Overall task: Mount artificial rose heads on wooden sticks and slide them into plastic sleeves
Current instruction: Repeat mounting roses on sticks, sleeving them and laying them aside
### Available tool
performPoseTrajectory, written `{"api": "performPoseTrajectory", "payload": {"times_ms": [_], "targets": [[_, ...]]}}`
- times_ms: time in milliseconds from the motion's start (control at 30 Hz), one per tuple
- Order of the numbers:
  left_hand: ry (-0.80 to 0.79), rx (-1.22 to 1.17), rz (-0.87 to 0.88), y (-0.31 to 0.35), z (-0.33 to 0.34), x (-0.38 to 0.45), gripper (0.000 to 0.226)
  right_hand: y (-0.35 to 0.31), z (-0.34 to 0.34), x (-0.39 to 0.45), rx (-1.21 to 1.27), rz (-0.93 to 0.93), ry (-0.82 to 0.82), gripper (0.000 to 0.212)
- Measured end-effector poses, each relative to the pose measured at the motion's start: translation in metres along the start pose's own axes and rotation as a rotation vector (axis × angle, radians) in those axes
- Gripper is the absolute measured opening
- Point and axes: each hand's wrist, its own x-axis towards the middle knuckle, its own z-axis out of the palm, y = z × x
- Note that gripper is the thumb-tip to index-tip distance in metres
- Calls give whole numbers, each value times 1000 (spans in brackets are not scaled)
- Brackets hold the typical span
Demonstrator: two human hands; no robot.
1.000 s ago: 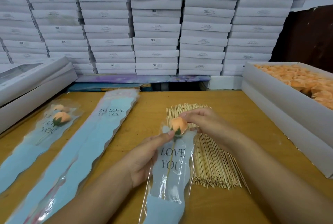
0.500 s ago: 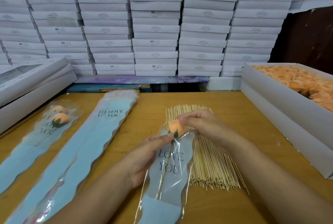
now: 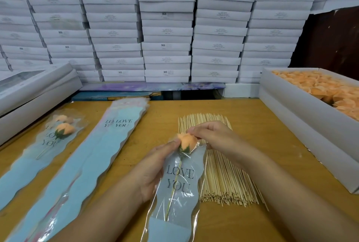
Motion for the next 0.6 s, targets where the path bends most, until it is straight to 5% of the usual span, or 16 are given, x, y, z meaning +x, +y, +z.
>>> {"api": "performPoseTrajectory", "payload": {"times_ms": [400,600], "targets": [[84,32,63,3,4,0,51,0,1,-8,78,17,-119,18],[37,28,74,1,3,-2,57,4,-1,-6,-14,-32,-8,11]]}}
